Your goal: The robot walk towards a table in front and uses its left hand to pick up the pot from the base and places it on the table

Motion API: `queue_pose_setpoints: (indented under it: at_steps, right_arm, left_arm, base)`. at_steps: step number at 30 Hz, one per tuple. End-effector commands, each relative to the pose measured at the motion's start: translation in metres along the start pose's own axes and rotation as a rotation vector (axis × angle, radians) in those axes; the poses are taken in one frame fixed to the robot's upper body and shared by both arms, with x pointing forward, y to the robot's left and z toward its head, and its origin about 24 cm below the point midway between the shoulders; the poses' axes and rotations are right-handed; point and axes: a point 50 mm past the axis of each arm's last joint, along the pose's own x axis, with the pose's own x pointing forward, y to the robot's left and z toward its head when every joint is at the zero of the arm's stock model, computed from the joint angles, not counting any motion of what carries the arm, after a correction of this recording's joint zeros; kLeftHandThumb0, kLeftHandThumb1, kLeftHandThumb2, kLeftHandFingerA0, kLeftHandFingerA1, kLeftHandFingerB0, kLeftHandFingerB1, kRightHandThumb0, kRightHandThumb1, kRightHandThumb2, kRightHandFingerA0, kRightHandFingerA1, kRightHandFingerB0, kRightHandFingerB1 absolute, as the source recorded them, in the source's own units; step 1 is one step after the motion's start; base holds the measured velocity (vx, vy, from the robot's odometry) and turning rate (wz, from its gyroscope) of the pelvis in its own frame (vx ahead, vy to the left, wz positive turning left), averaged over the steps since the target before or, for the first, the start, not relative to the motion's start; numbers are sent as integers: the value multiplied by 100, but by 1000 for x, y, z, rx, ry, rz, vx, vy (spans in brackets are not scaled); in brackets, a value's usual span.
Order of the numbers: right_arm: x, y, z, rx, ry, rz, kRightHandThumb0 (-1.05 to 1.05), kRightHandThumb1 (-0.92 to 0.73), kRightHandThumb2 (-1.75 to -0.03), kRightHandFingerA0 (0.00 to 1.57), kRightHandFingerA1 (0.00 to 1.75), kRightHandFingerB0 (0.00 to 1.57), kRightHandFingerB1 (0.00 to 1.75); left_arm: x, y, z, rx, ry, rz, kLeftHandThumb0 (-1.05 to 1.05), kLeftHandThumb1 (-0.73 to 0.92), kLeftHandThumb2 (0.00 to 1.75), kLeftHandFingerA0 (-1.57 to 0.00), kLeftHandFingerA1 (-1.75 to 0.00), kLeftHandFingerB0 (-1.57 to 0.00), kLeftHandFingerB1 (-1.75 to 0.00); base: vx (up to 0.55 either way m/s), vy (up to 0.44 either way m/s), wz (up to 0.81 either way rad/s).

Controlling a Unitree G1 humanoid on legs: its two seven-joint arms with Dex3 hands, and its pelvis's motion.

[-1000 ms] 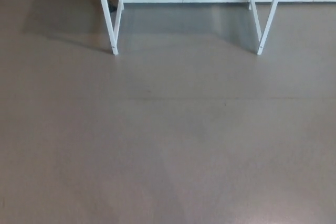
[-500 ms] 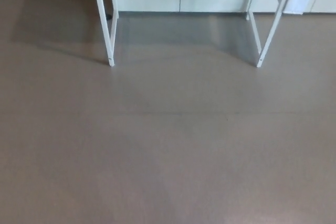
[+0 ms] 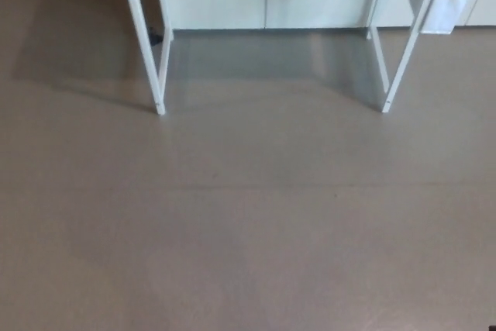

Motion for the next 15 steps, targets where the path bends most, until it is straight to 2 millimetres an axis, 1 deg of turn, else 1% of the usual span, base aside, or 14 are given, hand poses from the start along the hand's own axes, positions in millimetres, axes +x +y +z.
queue_pose_setpoints:
  at_steps: [1, 4, 7, 8, 9, 15]
  right_arm:
    - [-1, -2, -1, 14, 4, -11, -10, -68, -103, 30, 57, 6, 46]
    - [-1, -2, -2, 1, 8, -12, -11, -68, -102, 30, 57, 7, 46]
    - [-1, -2, -2, -5, 10, -10, -11, -68, -103, 28, 56, 7, 46]
    - [-1, -1, -2, -2, 10, -10, -11, -68, -103, 28, 56, 7, 46]
    - [-1, -2, -2, 0, 9, -10, -11, -68, -103, 28, 56, 7, 46]
    - [-1, -2, -2, -4, 3, -6, -10, -67, -102, 29, 56, 7, 46]
  left_arm:
    - [-1, 6, 1, 24, 12, 16, -25, 62, 62, -26, -36, -22, -33]
    - [-1, 6, 1, 24, 10, 20, -25, 61, 62, -27, -37, -23, -34]
    - [-1, 6, 1, 16, 10, 22, -25, 62, 62, -27, -36, -23, -34]
    - [-2, 6, 0, 16, 9, 20, -25, 62, 62, -27, -36, -23, -34]
    - [-1, 6, 1, 16, 7, 20, -25, 62, 62, -27, -37, -23, -34]
    - [0, 7, 1, -2, 8, 20, -25, 61, 62, -27, -38, -24, -34]
  base:
    - [193, 41, -3]
    - [174, 126, -13]
    - [198, 257, -16]
    - [402, 317, 10]
    - [390, 279, -46]
    - [260, 125, 4]
